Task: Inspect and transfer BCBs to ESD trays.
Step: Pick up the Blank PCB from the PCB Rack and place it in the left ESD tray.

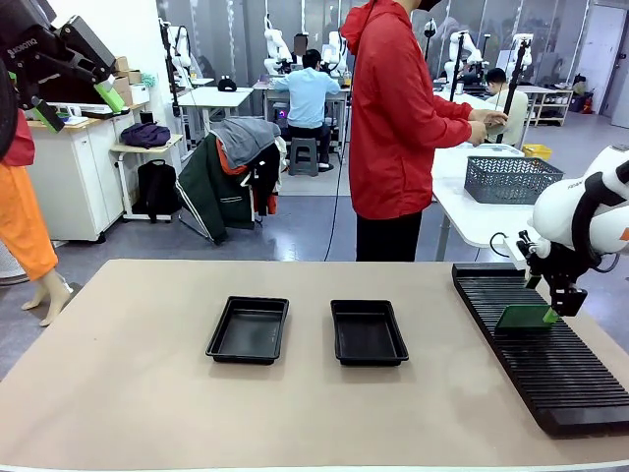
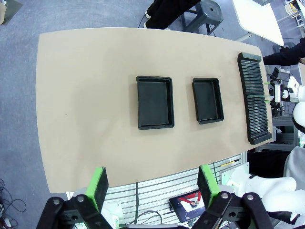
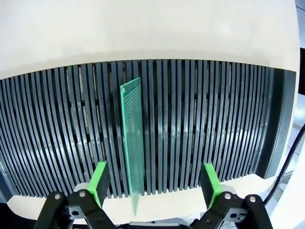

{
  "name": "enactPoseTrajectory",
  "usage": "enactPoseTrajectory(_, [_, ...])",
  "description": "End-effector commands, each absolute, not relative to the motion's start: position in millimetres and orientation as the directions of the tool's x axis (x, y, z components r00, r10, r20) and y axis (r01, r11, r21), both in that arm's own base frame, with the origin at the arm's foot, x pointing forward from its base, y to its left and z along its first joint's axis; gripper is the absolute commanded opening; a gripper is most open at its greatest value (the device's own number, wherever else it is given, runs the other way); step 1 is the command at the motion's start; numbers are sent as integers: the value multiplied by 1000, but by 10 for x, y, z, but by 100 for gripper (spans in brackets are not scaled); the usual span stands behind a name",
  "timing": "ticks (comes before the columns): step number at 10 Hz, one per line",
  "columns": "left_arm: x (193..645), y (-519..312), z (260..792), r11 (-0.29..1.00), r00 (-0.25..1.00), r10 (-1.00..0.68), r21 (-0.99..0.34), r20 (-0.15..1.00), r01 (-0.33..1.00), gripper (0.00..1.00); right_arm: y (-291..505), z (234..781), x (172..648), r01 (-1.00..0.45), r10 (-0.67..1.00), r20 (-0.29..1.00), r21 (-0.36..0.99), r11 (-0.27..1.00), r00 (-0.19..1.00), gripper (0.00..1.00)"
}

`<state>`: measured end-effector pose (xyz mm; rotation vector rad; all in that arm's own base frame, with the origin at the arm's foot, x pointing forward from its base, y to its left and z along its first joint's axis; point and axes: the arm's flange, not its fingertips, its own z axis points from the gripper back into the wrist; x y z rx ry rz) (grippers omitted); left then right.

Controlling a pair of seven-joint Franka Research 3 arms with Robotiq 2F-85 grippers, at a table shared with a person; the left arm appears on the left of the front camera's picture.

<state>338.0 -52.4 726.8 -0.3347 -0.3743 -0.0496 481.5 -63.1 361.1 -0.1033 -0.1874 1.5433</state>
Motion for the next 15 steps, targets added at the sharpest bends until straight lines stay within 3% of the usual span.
enactPoseTrajectory(1, [3382, -531, 7259, 944, 931, 13, -311, 365, 108, 100, -539, 3580, 4725, -984, 997, 72, -178, -10, -23, 100])
enactPoseTrajectory(5, [3382, -531, 7259, 944, 931, 13, -311, 365, 108, 100, -470, 3551, 4615, -981, 999, 34, -196, 1, -5, 100])
enactPoseTrajectory(15, [3382, -531, 7259, 944, 931, 13, -311, 365, 108, 100, -468, 3524, 4550, -978, 1000, 23, -210, 10, 5, 57])
